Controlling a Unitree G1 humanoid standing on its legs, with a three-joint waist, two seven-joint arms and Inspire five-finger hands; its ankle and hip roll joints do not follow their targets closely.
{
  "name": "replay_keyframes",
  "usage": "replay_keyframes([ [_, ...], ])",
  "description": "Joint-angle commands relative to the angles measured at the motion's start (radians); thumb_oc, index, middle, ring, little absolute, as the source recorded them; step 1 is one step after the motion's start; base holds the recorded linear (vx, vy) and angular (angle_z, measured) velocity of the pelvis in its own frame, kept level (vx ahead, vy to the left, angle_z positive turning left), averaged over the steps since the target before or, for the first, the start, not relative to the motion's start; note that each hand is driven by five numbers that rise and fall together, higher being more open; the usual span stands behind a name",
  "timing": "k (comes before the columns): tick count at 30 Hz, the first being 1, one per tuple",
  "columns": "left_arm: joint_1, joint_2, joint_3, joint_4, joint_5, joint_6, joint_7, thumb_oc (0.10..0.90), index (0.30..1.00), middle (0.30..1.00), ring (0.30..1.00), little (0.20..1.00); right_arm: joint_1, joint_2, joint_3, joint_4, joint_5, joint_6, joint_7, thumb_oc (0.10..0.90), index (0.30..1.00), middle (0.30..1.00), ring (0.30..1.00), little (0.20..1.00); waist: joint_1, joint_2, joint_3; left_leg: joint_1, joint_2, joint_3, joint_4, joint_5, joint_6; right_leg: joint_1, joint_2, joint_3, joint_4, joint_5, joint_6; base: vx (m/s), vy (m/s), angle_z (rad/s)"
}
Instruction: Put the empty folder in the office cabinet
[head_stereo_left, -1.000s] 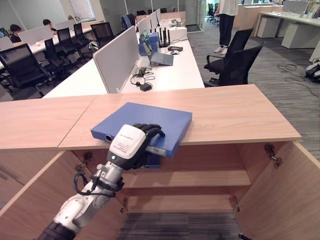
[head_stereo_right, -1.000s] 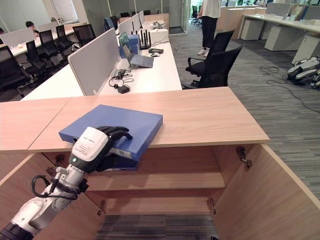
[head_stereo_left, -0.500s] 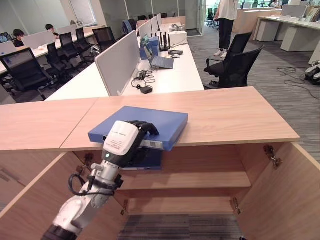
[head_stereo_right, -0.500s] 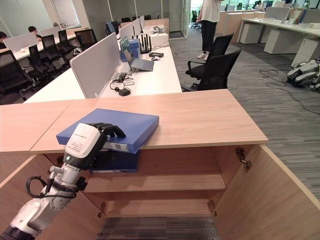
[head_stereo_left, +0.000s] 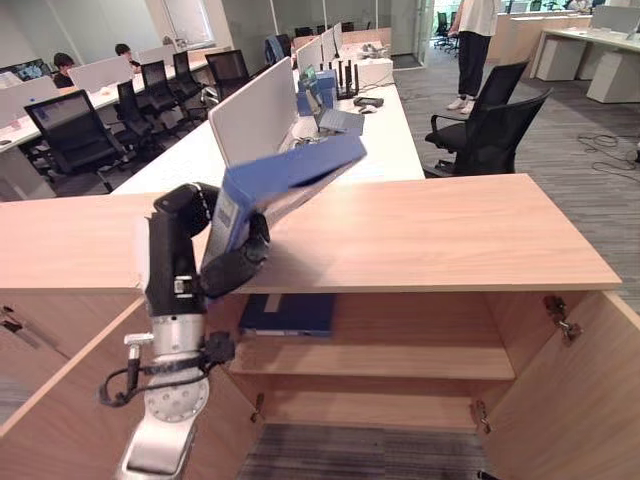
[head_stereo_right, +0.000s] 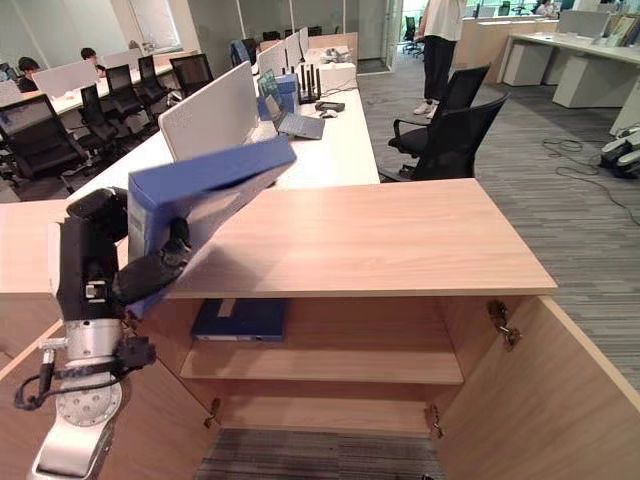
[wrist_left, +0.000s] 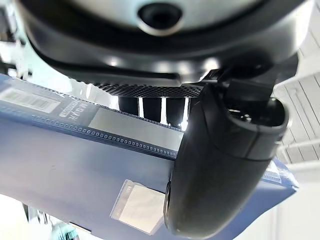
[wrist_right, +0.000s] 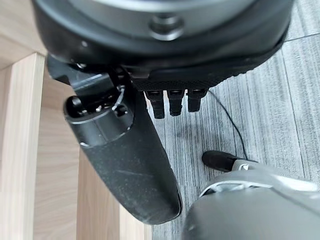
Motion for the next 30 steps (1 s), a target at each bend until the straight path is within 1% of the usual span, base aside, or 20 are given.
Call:
replay_keyframes([
  [1, -0.184, -0.014, -0.047, -0.111, -0.26, -0.063, -0.146, 0.4, 0.3, 0.3, 0.3, 0.3, -0.141, -0.003, 0.011, 0.003, 0.023, -0.017, 0.023, 0.8, 0.9, 0.9, 0.9, 0.9, -0.005, -0.039, 0.056, 0.079, -0.023, -0.028, 0.007, -0.13, -0.006, 0.094, -0.01, 0.048, 0.008, -0.186, 0.043, -0.01, 0.02, 0.08],
  [5, -0.233, -0.031, -0.107, -0.119, -0.399, -0.053, -0.21, 0.4, 0.3, 0.3, 0.3, 0.3, -0.157, -0.006, 0.022, 0.011, 0.022, -0.007, 0.035, 0.8, 0.9, 0.9, 0.9, 0.9, -0.01, -0.036, 0.054, 0.082, -0.025, -0.028, 0.005, -0.131, -0.004, 0.095, -0.013, 0.049, 0.008, -0.184, 0.046, 0.0, 0.008, -0.01],
  [6, -0.252, -0.039, -0.142, -0.129, -0.479, -0.045, -0.243, 0.4, 0.3, 0.3, 0.3, 0.3, -0.161, -0.005, 0.027, 0.018, 0.022, -0.002, 0.04, 0.8, 0.9, 0.9, 0.9, 0.9, -0.013, -0.034, 0.052, 0.085, -0.027, -0.025, 0.003, -0.133, -0.002, 0.096, -0.015, 0.051, 0.008, -0.183, 0.047, 0.0, 0.034, -0.02],
  [12, -0.26, -0.04, -0.206, -0.133, -0.588, -0.013, -0.301, 0.4, 0.3, 0.3, 0.3, 0.3, -0.163, -0.002, 0.039, 0.04, 0.006, 0.012, 0.055, 0.8, 0.9, 0.9, 0.9, 0.9, -0.018, -0.031, 0.049, 0.093, -0.029, -0.022, 0.0, -0.136, 0.002, 0.101, -0.018, 0.054, 0.008, -0.184, 0.05, 0.0, 0.006, 0.0],
  [18, -0.265, -0.024, -0.23, -0.14, -0.621, 0.008, -0.322, 0.4, 0.3, 0.3, 0.3, 0.3, -0.168, 0.001, 0.046, 0.045, 0.008, 0.015, 0.061, 0.8, 0.9, 0.9, 0.9, 0.9, -0.02, -0.032, 0.045, 0.096, -0.031, -0.023, -0.001, -0.138, 0.005, 0.102, -0.018, 0.06, 0.008, -0.184, 0.05, 0.0, 0.0, 0.0],
  [21, -0.253, -0.017, -0.249, -0.124, -0.645, 0.031, -0.342, 0.4, 0.3, 0.3, 0.3, 0.3, -0.172, 0.0, 0.049, 0.045, 0.002, 0.018, 0.066, 0.8, 0.9, 0.9, 0.9, 0.9, -0.02, -0.032, 0.044, 0.096, -0.031, -0.023, 0.0, -0.137, 0.006, 0.103, -0.018, 0.06, 0.008, -0.184, 0.05, 0.0, 0.0, 0.0],
  [26, -0.212, -0.001, -0.25, -0.102, -0.661, 0.058, -0.373, 0.4, 0.3, 0.3, 0.3, 0.3, -0.174, -0.001, 0.053, 0.05, -0.005, 0.021, 0.073, 0.8, 0.9, 0.9, 0.9, 0.9, -0.019, -0.031, 0.042, 0.098, -0.032, -0.021, -0.001, -0.138, 0.008, 0.105, -0.018, 0.065, 0.008, -0.185, 0.049, 0.0, 0.0, 0.0],
  [30, -0.17, 0.019, -0.229, -0.081, -0.651, 0.078, -0.388, 0.4, 0.3, 0.3, 0.3, 0.3, -0.168, 0.002, 0.049, 0.047, -0.011, 0.025, 0.077, 0.8, 0.9, 0.9, 0.9, 0.9, -0.016, -0.032, 0.042, 0.098, -0.031, -0.022, -0.001, -0.137, 0.007, 0.103, -0.017, 0.067, 0.008, -0.185, 0.047, 0.0, 0.0, 0.0],
])
